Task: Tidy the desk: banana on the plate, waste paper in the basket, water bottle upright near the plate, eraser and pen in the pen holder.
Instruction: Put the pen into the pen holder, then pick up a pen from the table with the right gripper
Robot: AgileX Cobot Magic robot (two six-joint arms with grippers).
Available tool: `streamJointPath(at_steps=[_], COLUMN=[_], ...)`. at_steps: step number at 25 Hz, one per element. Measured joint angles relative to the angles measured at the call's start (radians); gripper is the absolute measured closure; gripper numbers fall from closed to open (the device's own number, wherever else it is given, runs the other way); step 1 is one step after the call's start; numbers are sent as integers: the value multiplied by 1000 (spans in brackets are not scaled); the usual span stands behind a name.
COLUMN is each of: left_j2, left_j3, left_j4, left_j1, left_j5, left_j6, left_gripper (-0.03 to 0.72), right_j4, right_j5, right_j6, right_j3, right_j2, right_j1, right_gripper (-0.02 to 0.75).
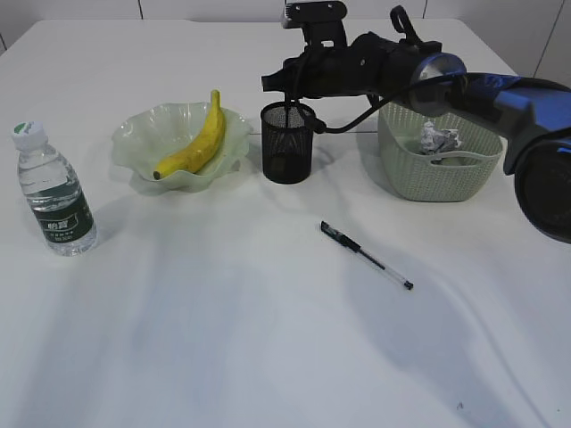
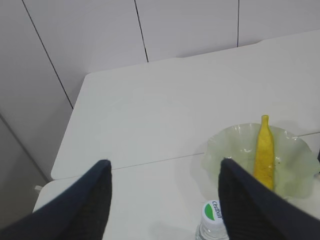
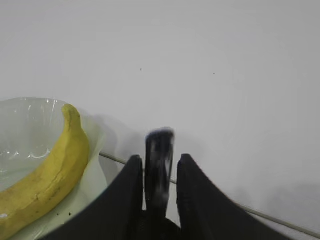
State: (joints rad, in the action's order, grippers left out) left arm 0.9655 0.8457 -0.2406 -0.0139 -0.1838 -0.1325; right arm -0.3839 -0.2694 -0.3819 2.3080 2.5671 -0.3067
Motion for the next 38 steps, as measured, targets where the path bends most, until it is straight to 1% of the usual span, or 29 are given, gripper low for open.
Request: streamJointPath(at_steps=[3,7,13,23,31,38], left_j2=[0,0,0,0,0,0], left_j3=[0,0,0,0,0,0], left_j4=[0,0,0,0,0,0], left_j1=[0,0,0,0,0,0], left_j5=[0,0,0,0,0,0], left_j6=[0,0,0,0,0,0], left_gripper=[214,214,214,214,214,214], right_j4=[-14,-31,-39,-40,-38,14], right_j5=[-2,-12,-53,-162,-223,-297], right_j6=[0,0,0,-1,-22,-26], right_j3=[0,0,4,143,161,171], right_j2=[0,0,0,-4,-59,-140], right_j1=[0,0,0,0,0,11], right_gripper=[498,479,475,475,475,475])
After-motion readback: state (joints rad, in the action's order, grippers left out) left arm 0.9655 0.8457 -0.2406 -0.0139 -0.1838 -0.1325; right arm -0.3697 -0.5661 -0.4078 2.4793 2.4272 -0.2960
